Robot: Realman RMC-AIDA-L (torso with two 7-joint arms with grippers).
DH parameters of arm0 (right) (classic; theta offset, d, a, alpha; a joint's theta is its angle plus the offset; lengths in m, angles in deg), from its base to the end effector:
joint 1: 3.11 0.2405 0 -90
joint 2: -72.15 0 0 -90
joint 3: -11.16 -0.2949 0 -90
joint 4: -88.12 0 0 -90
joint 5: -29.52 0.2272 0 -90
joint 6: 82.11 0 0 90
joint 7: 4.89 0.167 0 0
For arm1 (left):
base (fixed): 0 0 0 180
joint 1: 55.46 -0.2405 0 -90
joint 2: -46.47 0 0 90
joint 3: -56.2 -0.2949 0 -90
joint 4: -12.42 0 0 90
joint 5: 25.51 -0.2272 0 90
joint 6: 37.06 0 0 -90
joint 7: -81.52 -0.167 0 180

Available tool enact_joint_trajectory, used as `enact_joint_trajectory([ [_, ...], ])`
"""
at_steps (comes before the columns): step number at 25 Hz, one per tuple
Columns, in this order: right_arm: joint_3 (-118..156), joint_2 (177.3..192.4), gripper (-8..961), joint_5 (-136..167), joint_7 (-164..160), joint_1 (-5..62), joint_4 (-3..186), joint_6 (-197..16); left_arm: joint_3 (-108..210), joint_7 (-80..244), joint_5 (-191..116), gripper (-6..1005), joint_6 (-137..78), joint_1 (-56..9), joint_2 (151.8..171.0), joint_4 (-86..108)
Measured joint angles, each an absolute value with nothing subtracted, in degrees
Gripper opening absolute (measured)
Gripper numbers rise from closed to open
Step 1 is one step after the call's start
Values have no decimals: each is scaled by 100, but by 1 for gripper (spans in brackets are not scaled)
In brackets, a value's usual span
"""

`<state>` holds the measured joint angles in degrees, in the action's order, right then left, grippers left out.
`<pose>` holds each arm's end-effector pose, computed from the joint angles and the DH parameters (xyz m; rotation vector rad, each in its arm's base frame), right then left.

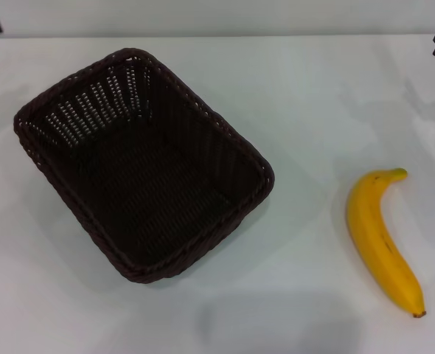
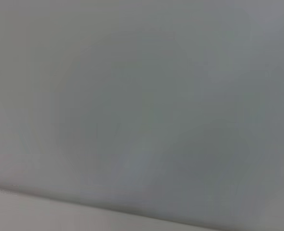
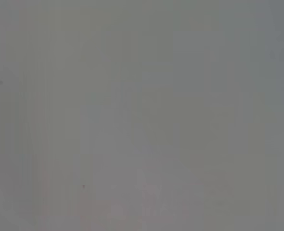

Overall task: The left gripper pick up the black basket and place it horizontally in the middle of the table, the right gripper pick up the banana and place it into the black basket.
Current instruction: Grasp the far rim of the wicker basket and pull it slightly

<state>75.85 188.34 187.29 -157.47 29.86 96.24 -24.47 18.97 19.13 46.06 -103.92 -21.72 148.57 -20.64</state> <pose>0.3557 0.4454 0.0036 -1.6367 0.6147 0.7577 -0.3576 0.4650 0.1282 -1.9793 -1.3039 -0.6976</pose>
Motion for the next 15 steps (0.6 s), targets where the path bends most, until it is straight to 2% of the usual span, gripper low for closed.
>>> enact_joint_trajectory([
  [2,7593,18834,866,18729,-15746,2969,9622,-2399,1876,2271,4031,733,-10647,-1799,14690,-2090],
  [6,7594,18834,866,18728,-15746,2959,9620,-2358,1869,2813,3056,616,-11151,-1161,14511,-2211],
  [7,7594,18834,866,18729,-15746,2959,9620,-2358,1867,2945,2783,587,-11261,-1011,14489,-2230],
  [11,7644,18834,866,18729,-15746,2983,9620,-2357,1863,3215,1656,585,-11700,-397,14444,-2318],
  [15,7722,18834,866,18728,-15746,3018,9620,-2357,1840,3179,1019,567,-11915,-91,14489,-2354],
])
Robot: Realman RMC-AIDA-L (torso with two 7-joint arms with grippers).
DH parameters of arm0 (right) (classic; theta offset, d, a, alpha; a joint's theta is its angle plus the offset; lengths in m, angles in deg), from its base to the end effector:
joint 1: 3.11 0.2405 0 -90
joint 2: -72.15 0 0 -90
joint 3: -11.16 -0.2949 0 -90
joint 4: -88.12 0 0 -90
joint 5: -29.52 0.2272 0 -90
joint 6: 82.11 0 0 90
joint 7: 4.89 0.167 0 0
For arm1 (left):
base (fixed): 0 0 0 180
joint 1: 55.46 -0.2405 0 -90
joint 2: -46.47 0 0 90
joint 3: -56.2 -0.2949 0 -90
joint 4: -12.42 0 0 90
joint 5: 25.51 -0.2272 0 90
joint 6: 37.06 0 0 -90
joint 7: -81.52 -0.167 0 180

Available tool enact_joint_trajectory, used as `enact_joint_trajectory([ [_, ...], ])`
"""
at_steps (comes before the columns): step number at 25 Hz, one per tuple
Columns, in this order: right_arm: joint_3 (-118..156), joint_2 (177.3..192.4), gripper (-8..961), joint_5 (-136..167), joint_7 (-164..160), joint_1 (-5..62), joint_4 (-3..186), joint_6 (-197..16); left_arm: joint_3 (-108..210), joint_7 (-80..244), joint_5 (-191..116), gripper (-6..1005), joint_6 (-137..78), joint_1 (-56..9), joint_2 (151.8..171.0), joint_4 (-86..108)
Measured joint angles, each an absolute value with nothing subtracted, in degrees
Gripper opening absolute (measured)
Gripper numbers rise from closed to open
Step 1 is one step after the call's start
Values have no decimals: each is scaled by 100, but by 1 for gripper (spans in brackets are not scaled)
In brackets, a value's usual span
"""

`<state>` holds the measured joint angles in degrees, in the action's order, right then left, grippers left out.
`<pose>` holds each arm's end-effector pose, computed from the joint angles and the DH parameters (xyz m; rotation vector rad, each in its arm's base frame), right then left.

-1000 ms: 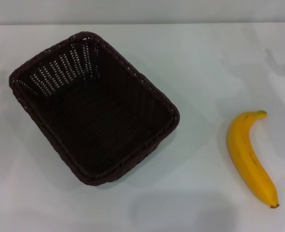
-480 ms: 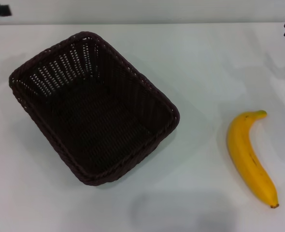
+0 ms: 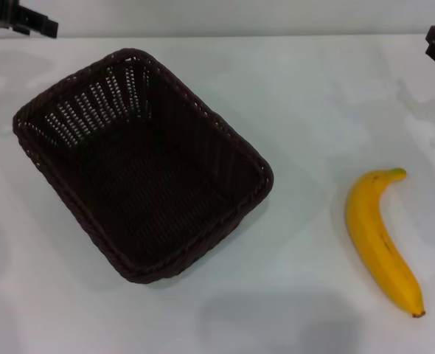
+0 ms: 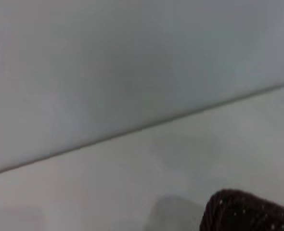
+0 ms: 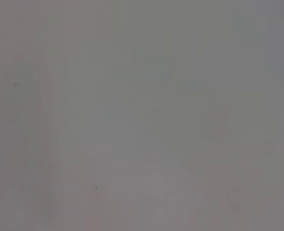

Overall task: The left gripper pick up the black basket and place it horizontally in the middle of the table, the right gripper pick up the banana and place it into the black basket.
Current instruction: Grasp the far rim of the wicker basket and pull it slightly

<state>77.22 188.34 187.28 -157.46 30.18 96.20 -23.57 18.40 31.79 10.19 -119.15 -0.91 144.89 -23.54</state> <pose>0.3491 0.4464 0.0006 -1.6636 0.5910 0.7694 -0.2470 0.5187 0.1274 -2.3654 -1.1973 -0.0525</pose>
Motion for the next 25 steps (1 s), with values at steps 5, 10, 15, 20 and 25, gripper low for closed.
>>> enact_joint_trajectory([
  [5,7725,18834,866,18728,-15724,2996,9627,-2313,1280,3087,723,544,-11873,1,14588,-2340],
  [10,7710,18834,866,18734,-15681,2912,9648,-2239,766,3083,527,521,-11421,39,14857,-2338],
  [15,7718,18834,866,18736,-15679,2931,9649,-2244,680,3082,183,498,-10890,77,15144,-2282],
  [20,7719,18834,866,18738,-15677,2950,9663,-2265,650,2976,-4,475,-10503,93,15381,-2217],
  [25,7716,18834,866,18738,-15676,2959,9680,-2265,647,2842,4,453,-10293,109,15472,-2029],
])
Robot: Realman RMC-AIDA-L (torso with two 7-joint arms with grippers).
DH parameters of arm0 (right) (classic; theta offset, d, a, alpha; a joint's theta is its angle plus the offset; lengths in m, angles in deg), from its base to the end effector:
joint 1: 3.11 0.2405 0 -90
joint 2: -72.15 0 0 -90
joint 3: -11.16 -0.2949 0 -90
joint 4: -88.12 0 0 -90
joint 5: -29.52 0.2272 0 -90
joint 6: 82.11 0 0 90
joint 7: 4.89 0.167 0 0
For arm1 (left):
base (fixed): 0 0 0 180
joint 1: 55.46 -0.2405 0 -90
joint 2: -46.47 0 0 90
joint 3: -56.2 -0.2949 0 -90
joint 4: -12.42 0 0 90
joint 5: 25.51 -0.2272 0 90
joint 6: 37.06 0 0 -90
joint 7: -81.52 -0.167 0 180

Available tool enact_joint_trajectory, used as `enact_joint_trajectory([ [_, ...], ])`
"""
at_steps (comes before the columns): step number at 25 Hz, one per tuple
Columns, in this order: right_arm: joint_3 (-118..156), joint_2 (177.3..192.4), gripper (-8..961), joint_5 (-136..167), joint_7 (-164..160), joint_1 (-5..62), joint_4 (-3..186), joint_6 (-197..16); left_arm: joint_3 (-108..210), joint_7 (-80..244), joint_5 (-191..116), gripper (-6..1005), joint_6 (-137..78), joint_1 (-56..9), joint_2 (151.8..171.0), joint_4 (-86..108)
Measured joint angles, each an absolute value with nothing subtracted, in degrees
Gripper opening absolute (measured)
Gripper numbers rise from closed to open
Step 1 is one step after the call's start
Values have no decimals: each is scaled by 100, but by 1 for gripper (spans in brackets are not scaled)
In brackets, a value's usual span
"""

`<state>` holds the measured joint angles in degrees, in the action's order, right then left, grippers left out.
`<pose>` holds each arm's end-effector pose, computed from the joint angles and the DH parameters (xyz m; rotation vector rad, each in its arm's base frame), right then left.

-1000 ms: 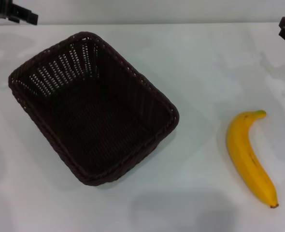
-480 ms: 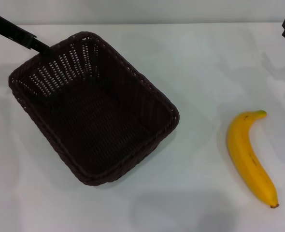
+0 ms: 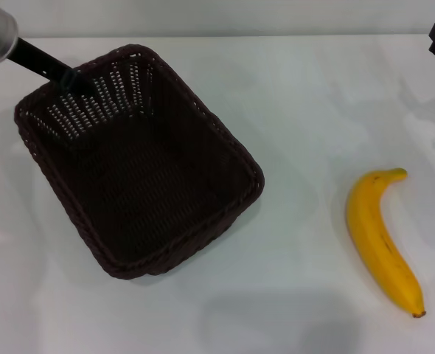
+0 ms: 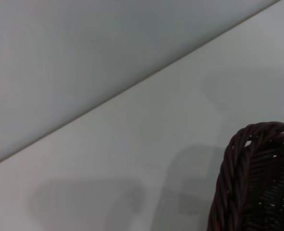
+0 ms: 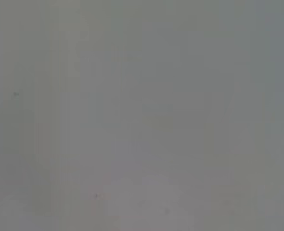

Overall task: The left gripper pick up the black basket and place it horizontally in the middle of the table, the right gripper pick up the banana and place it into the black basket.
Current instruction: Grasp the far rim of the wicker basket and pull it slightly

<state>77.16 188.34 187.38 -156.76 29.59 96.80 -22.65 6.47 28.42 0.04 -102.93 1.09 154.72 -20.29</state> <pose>0.3489 0.4443 0.0039 -1.6530 0.5881 0.7922 -0.2562 0.5258 0.0264 -2.3951 -0.9216 0.3146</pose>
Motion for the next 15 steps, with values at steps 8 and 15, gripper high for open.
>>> enact_joint_trajectory([
  [8,7716,18834,866,18737,-15676,2958,9682,-2245,645,2796,4,421,-10099,77,15588,-1930],
  [15,7716,18834,866,18729,-15676,2958,9681,-2236,696,2796,37,407,-9928,19,15657,-1911],
])
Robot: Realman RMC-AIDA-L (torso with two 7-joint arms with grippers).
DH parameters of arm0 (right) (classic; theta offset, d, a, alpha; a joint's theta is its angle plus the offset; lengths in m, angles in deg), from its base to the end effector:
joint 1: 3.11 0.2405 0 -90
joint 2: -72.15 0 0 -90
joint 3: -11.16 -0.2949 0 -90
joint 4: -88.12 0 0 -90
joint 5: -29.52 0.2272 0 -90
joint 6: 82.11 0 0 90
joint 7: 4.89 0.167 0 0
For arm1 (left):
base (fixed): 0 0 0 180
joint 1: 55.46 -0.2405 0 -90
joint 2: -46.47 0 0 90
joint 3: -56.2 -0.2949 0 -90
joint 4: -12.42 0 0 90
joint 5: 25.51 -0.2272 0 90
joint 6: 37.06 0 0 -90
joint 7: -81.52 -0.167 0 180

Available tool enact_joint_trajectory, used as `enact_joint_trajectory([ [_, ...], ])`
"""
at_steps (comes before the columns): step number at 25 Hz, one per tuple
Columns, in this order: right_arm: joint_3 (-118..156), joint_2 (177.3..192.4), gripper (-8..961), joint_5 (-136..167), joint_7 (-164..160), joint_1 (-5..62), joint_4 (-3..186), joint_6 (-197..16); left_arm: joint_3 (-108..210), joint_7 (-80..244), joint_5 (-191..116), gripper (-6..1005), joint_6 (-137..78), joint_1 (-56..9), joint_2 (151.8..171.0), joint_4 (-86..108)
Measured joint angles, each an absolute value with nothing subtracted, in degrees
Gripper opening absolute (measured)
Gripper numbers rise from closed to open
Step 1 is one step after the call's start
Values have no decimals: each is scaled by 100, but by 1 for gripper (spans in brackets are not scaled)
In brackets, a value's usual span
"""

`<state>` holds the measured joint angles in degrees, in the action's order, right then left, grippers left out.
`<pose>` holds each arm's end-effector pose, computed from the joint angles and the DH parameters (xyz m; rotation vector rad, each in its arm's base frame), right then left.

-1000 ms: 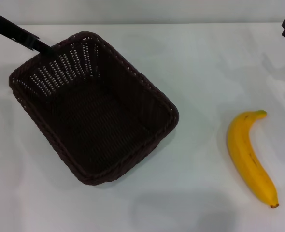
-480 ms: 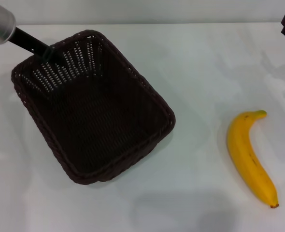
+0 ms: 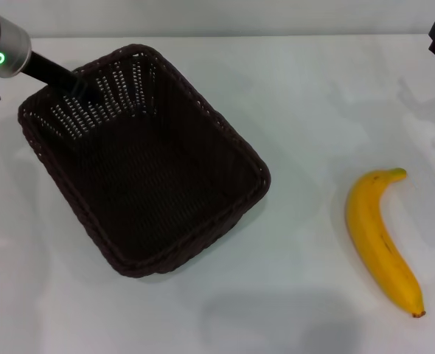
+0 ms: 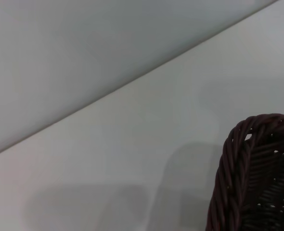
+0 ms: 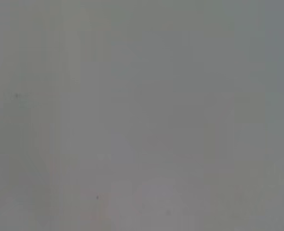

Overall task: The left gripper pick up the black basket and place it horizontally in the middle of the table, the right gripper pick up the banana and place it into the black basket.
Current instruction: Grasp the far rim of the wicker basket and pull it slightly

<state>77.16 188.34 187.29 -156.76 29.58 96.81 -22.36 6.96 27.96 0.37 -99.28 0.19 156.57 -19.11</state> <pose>0.3481 0.4441 0.0040 -1.6545 0.5836 0.7960 -0.2636 0.5223 0.0084 -2.3817 -0.9343 0.2836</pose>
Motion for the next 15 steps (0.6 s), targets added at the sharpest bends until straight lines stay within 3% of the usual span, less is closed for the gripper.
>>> enact_joint_trajectory([
  [3,7717,18834,866,18728,-15676,2955,9680,-2234,713,2795,104,384,-9929,16,15653,-1911],
  [15,7699,18834,865,18735,-15676,2905,9683,-2234,803,2812,2240,273,-10504,-789,15256,-1851],
])
